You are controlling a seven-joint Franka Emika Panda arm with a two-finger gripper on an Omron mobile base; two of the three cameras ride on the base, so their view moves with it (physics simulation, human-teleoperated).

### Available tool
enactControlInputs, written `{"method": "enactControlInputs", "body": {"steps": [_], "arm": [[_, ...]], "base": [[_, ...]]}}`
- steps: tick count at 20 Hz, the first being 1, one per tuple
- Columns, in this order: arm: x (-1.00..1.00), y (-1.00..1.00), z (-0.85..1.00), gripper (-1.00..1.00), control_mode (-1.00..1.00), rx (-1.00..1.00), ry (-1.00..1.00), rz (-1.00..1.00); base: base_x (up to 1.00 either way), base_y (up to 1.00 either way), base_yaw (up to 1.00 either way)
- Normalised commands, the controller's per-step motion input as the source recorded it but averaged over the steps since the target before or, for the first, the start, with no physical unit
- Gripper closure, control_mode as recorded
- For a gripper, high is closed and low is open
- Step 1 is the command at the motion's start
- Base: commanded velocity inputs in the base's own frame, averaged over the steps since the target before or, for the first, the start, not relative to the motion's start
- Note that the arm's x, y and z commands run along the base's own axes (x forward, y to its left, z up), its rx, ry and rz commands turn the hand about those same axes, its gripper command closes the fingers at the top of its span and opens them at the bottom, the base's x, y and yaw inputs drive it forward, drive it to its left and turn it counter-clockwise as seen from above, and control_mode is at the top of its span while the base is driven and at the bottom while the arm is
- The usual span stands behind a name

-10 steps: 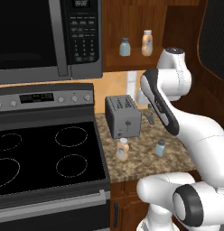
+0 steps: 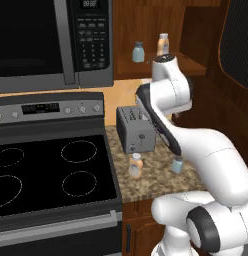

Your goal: Put the shaker and condiment bottle from the counter next to their counterparts in the cabinet.

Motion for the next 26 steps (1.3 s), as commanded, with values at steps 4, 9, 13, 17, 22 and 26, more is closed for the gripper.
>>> {"method": "enactControlInputs", "body": {"steps": [4, 9, 13, 17, 22, 26], "arm": [[-0.01, 0.34, -0.02, -1.0, -1.0, -0.35, -0.05, -0.35], [-0.29, 0.06, -0.31, -1.0, -1.0, -0.3, -0.22, -0.35], [-0.26, 0.12, -0.35, -1.0, -1.0, -0.27, -0.24, -0.46], [-0.23, 0.15, -0.55, -1.0, -1.0, -0.22, -0.18, -0.6], [-0.03, 0.24, -0.33, -1.0, -1.0, -0.26, -0.17, -0.64], [0.0, 0.14, -0.08, -1.0, -1.0, -0.15, -0.09, -0.39]], "base": [[0.0, 0.0, 0.0], [0.0, 0.0, 0.0], [0.0, 0.0, 0.0], [0.0, 0.0, 0.0], [0.0, 0.0, 0.0], [0.0, 0.0, 0.0]]}}
